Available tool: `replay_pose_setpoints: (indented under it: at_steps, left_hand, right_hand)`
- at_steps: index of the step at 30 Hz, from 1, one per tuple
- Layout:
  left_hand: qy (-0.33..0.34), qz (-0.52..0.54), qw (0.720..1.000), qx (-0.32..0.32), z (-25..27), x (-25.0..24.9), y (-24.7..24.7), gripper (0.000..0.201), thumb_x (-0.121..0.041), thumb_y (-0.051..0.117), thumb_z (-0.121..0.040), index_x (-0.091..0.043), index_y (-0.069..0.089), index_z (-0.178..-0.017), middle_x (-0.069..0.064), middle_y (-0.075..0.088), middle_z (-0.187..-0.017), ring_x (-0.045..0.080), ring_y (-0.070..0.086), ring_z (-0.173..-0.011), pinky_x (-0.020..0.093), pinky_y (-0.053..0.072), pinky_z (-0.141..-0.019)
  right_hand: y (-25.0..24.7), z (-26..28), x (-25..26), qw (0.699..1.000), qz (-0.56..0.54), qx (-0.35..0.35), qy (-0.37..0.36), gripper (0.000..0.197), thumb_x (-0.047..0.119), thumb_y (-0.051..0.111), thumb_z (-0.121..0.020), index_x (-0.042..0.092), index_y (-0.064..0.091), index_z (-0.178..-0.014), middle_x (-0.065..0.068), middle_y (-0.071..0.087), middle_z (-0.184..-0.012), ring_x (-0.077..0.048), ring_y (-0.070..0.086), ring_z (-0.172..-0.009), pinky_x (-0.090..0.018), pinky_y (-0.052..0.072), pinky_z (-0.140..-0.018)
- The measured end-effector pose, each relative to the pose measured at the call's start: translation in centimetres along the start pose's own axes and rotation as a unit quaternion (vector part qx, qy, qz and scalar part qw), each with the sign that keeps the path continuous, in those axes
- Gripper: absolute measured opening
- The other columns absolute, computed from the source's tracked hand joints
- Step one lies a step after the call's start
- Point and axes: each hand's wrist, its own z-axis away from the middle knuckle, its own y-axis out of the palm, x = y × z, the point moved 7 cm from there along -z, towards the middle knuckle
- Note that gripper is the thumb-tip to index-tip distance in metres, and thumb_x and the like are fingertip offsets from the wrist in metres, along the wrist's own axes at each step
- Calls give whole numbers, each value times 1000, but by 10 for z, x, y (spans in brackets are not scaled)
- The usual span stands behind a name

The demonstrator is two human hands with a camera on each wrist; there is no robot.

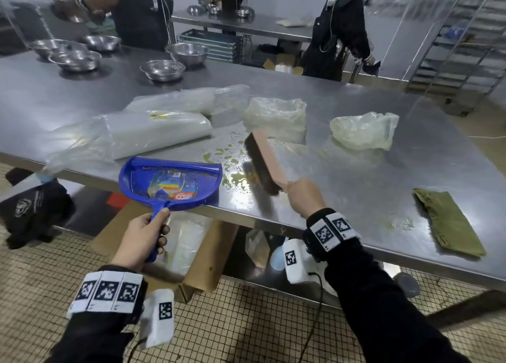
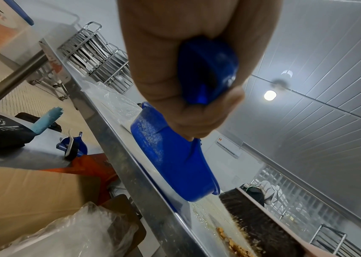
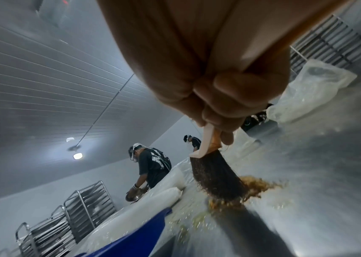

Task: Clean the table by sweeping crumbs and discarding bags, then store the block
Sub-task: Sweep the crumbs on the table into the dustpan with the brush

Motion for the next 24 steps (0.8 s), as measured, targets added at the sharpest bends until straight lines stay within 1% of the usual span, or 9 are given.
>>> replay_pose_setpoints:
  at_steps: [2, 4, 5, 7, 10, 13, 17, 21, 24]
  left_hand:
    - [1, -1, 1000, 0, 1, -2, -2, 23, -23, 49, -96, -13, 51, -76, 3, 43, -62, 1, 36, -27, 10, 30, -30]
    - [3, -1, 1000, 2, 2, -3, -3, 22, -23, 49, -96, -13, 52, -77, 3, 43, -62, 1, 36, -27, 10, 30, -30]
    - [4, -2, 1000, 2, 3, -3, -4, 22, -23, 49, -96, -13, 52, -77, 3, 43, -62, 1, 36, -27, 11, 30, -30]
    - [3, 1, 1000, 2, 3, -1, -5, 22, -23, 49, -96, -13, 52, -76, 3, 43, -62, 1, 35, -27, 11, 29, -29]
    - [1, 5, 1000, 2, 3, 2, -6, 22, -23, 49, -96, -13, 52, -77, 3, 43, -62, 1, 35, -27, 11, 30, -29]
    - [-3, 8, 1000, 9, 3, 5, -4, 19, -24, 48, -96, -11, 52, -82, 3, 43, -62, 1, 36, -27, 11, 30, -30]
    - [-6, 10, 1000, 20, 4, 7, 0, 17, -24, 48, -96, -10, 51, -87, 3, 42, -63, 1, 36, -27, 11, 30, -29]
    - [-5, 8, 1000, 25, 7, 9, -1, 16, -24, 48, -96, -10, 52, -90, 3, 42, -63, 2, 36, -29, 11, 30, -30]
    - [-11, 13, 1000, 22, 12, 11, -2, 17, -24, 49, -96, -11, 52, -84, 3, 42, -63, 2, 36, -28, 12, 29, -30]
  right_hand:
    - [13, 5, 4, 1000, -2, 20, -1, 36, 14, 33, -99, -6, 55, -119, -26, 58, -121, -39, 53, -114, -39, 43, -92]
    - [20, 10, 3, 999, 16, 30, -1, 35, 12, 33, -99, -6, 54, -120, -25, 57, -122, -38, 54, -114, -39, 43, -91]
    - [22, 10, 0, 999, 28, 32, 0, 34, 11, 34, -99, -5, 54, -120, -24, 58, -121, -37, 56, -109, -39, 44, -88]
    - [19, 8, -8, 998, 47, 27, 9, 31, 7, 35, -96, -4, 56, -117, -21, 61, -116, -31, 56, -88, -35, 43, -72]
    - [11, 7, -19, 998, 43, 9, 32, 34, 4, 34, -94, -2, 56, -119, -19, 62, -112, -26, 47, -76, -30, 37, -65]
    - [12, 11, -17, 999, 6, 0, 38, 30, 8, 37, -96, -4, 56, -116, -21, 63, -110, -28, 52, -79, -31, 40, -66]
    - [27, 14, -7, 999, 26, 16, 11, 33, 11, 35, -98, -2, 55, -120, -21, 61, -116, -33, 58, -96, -37, 44, -77]
    - [24, 10, -22, 999, 19, 5, 35, 32, 8, 34, -97, 0, 55, -120, -15, 58, -100, -25, 49, -79, -29, 39, -67]
    - [15, 4, -41, 993, -98, -14, 68, 27, 16, 37, -97, -2, 58, -99, -12, 53, -78, -26, 48, -68, -30, 37, -56]
